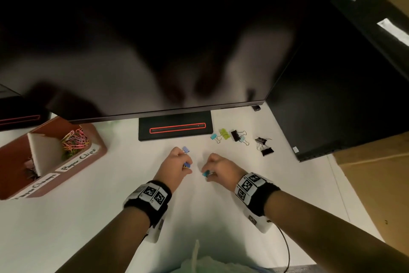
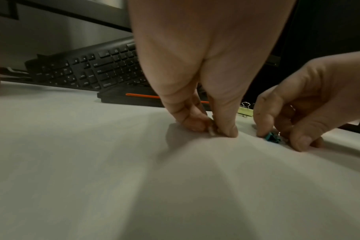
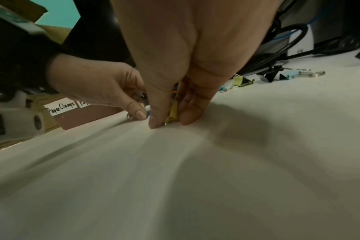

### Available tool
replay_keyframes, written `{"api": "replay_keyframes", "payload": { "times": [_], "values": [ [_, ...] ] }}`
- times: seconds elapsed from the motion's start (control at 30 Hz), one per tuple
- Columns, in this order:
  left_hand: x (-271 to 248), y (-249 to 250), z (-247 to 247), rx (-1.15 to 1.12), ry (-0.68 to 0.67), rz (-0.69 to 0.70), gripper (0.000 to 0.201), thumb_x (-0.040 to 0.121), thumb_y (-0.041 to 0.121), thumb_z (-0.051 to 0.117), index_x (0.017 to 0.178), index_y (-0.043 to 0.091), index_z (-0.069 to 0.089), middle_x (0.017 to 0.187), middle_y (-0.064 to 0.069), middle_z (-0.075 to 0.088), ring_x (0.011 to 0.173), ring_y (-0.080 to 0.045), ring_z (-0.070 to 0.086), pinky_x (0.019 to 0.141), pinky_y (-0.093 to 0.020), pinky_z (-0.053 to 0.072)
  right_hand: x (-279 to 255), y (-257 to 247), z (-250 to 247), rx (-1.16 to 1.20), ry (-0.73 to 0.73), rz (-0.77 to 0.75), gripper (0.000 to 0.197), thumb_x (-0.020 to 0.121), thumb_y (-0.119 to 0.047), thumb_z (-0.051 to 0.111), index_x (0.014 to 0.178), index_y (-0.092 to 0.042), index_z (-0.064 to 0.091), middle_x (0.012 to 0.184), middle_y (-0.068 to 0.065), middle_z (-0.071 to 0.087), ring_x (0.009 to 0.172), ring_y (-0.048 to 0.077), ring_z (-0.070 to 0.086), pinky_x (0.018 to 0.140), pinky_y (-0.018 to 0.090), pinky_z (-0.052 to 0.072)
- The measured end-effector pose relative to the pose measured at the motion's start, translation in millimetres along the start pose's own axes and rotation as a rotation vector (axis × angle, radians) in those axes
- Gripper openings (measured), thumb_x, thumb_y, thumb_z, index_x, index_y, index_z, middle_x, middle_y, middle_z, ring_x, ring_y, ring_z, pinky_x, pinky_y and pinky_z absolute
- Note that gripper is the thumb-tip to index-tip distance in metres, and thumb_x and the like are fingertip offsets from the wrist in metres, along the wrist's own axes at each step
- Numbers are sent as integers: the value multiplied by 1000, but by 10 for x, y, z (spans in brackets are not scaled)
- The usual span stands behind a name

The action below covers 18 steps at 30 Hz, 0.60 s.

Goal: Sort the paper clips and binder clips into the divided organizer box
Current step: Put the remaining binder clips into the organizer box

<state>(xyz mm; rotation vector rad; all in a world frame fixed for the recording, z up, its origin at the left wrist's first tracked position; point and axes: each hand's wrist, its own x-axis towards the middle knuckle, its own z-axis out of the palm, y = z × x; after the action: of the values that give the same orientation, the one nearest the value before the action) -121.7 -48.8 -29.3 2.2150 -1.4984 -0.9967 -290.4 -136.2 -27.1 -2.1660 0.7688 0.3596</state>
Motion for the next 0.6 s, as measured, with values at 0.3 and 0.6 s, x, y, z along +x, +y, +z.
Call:
{"api": "replay_keyframes", "payload": {
  "times": [0.3,0.6],
  "values": [
    [-75,-113,5,-74,50,-31,22,80,8,68,97,14,56,90,-3,52,73,-14,56,72,-19,44,-78,126,16,-20,61,-58,17,87,-15,61,101,-9,66,110,7,58,97,24,58,88,28,46],
    [154,-142,-217,-193,103,-76,17,78,7,70,85,18,60,86,-2,49,66,-15,56,60,-21,48,-90,265,-270,75,178,-10,35,85,-5,62,119,-15,59,120,3,47,91,14,55,95,24,46]
  ]
}}
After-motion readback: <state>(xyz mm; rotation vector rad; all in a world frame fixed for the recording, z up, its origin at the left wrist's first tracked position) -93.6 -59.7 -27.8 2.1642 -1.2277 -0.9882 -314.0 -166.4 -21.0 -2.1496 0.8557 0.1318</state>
